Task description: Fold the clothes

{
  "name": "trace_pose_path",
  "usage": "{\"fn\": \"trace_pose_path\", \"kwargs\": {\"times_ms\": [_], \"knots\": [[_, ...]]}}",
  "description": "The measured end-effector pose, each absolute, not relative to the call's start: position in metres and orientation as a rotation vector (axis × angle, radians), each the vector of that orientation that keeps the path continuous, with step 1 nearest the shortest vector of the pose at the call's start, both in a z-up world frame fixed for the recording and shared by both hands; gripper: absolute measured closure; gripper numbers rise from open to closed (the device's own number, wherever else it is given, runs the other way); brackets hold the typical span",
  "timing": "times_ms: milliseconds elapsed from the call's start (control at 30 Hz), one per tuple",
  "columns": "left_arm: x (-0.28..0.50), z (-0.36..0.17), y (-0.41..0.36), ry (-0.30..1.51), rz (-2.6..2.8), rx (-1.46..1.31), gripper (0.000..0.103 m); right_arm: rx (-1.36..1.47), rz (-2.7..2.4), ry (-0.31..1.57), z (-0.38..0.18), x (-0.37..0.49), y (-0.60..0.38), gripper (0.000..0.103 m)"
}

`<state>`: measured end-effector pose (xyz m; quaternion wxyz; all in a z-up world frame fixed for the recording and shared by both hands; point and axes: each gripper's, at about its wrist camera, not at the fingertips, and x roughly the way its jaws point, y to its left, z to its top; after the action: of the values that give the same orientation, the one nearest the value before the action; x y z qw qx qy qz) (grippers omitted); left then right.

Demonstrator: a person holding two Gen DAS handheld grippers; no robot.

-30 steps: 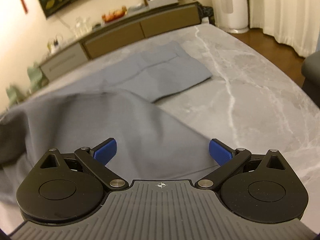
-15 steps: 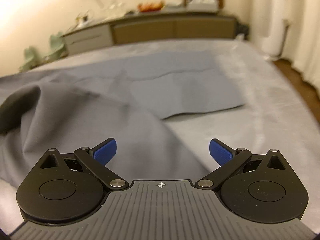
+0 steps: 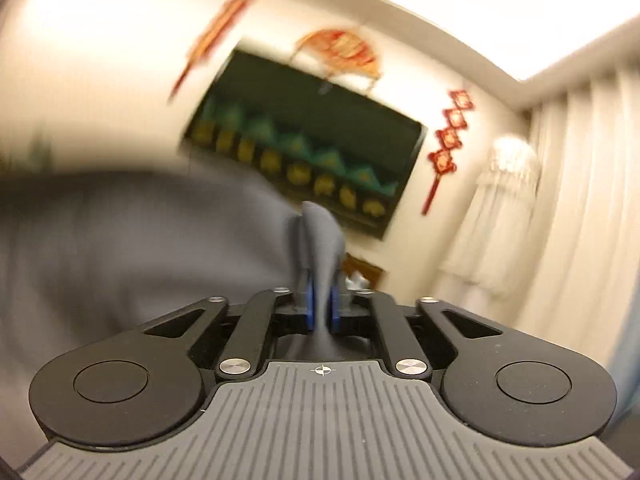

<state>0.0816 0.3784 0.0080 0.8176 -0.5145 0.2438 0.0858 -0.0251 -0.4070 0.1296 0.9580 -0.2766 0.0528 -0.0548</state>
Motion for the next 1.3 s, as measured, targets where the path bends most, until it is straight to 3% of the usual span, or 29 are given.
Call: {"fn": "trace_pose_path", "kwargs": {"times_ms": [33, 67, 167, 400, 567, 600, 633, 667, 700, 867, 967, 1033, 1067, 1100, 1167, 1267, 1300], "knots": [[0.081, 0.001, 0.38, 0.556, 0.191, -1.101, 0.1, -0.633, -0.099, 0.241, 0.108, -0.024, -0.407, 0.063], [0.081, -0.005, 0.38, 0.585, 0.199, -1.097, 0.1, -0.678, -0.079, 0.417, 0.087, -0.018, -0.412, 0.044], [0.082, -0.006, 0.372, 0.608, 0.2, -1.071, 0.1, -0.701, -0.074, 0.69, 0.052, -0.015, -0.43, 0.043], [0.091, -0.002, 0.355, 0.62, 0.189, -1.052, 0.096, -0.216, -0.091, 0.593, 0.1, -0.045, -0.46, 0.007], [0.096, 0.002, 0.344, 0.644, 0.195, -0.999, 0.092, -0.355, -0.046, 0.483, 0.135, -0.039, -0.443, 0.003], [0.098, 0.002, 0.342, 0.646, 0.193, -0.989, 0.092, -0.393, -0.041, 0.461, 0.142, -0.038, -0.439, 0.007], [0.101, 0.004, 0.34, 0.643, 0.186, -0.978, 0.093, -0.431, -0.036, 0.438, 0.149, -0.037, -0.435, 0.02], [0.104, 0.006, 0.337, 0.64, 0.179, -0.968, 0.099, -0.468, -0.03, 0.415, 0.156, -0.035, -0.431, 0.083], [0.106, 0.008, 0.336, 0.624, 0.177, -0.959, 0.1, -0.506, -0.025, 0.392, 0.163, -0.034, -0.428, 0.103], [0.084, 0.018, 0.355, 0.466, 0.164, -1.075, 0.1, -0.692, 0.0, 0.273, 0.198, -0.027, -0.409, 0.103], [0.07, 0.016, 0.362, 0.464, 0.164, -1.098, 0.101, -0.829, 0.013, 0.184, 0.212, -0.031, -0.395, 0.103], [0.065, 0.012, 0.363, 0.501, 0.176, -1.085, 0.1, -1.033, 0.02, 0.137, 0.169, -0.075, -0.383, 0.099], [0.064, 0.009, 0.363, 0.526, 0.181, -1.08, 0.1, -1.082, 0.022, 0.208, 0.142, -0.088, -0.384, 0.095], [0.063, 0.007, 0.362, 0.547, 0.186, -1.071, 0.1, -1.111, 0.018, 0.316, 0.113, -0.097, -0.387, 0.071], [0.061, 0.005, 0.36, 0.574, 0.192, -1.044, 0.1, -1.08, -0.008, 0.537, 0.069, -0.106, -0.4, 0.044], [0.058, 0.005, 0.357, 0.591, 0.182, -1.01, 0.1, -0.894, -0.065, 0.741, 0.053, -0.117, -0.417, 0.046], [0.058, 0.005, 0.354, 0.594, 0.177, -1.008, 0.1, -0.866, -0.102, 0.725, 0.06, -0.12, -0.417, 0.035]]}}
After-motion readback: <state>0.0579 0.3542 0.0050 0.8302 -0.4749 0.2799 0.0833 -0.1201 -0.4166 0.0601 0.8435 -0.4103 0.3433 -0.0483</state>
